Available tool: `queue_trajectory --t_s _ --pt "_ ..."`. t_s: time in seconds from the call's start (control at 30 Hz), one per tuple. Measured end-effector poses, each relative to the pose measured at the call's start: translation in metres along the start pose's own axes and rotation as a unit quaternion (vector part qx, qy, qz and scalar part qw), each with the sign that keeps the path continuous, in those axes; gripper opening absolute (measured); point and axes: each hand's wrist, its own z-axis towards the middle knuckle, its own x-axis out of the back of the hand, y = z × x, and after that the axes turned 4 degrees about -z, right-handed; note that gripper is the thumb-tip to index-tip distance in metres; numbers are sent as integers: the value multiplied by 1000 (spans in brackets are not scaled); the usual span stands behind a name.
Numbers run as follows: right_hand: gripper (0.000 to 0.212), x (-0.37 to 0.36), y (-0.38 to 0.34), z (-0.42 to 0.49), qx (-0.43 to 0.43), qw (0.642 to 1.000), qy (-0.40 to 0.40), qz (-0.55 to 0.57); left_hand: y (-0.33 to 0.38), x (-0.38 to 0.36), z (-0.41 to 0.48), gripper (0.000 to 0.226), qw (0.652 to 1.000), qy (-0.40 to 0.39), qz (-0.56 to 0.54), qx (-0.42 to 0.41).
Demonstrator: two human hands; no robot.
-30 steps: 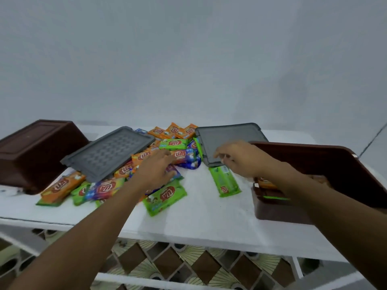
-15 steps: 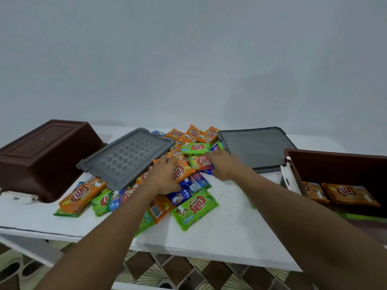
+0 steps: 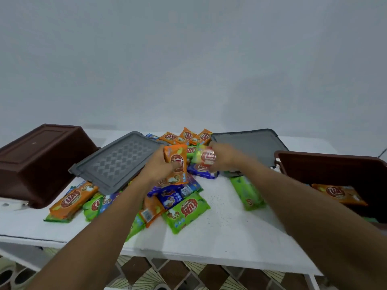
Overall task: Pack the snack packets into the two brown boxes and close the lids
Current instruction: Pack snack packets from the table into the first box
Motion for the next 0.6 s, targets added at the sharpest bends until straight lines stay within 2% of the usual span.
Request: queue_trajectory --t_s 0.07,0.17,0.27,0.43,0.53,0.6 --pt "81 33 12 -16 -2 1000 3 -17 17 -10 2 45 1000 10 -16 -21" --pt "76 73 47 -57 -10 999 32 -18 49 -42 -1 44 997 16 -49 -57" --pt "75 98 92 -100 -6 997 65 -46 81 -74 -1 32 995 20 -60 -78" --pt "81 113 174 -167 -45 995 45 -82 129 -139 -7 33 989 -25 -79 -119" --pt "80 106 216 -197 -64 991 34 -116 148 -187 -13 29 985 -71 -34 -155" --pt "74 98 236 -208 -71 988 16 -134 153 -220 -15 23 976 -101 50 -185"
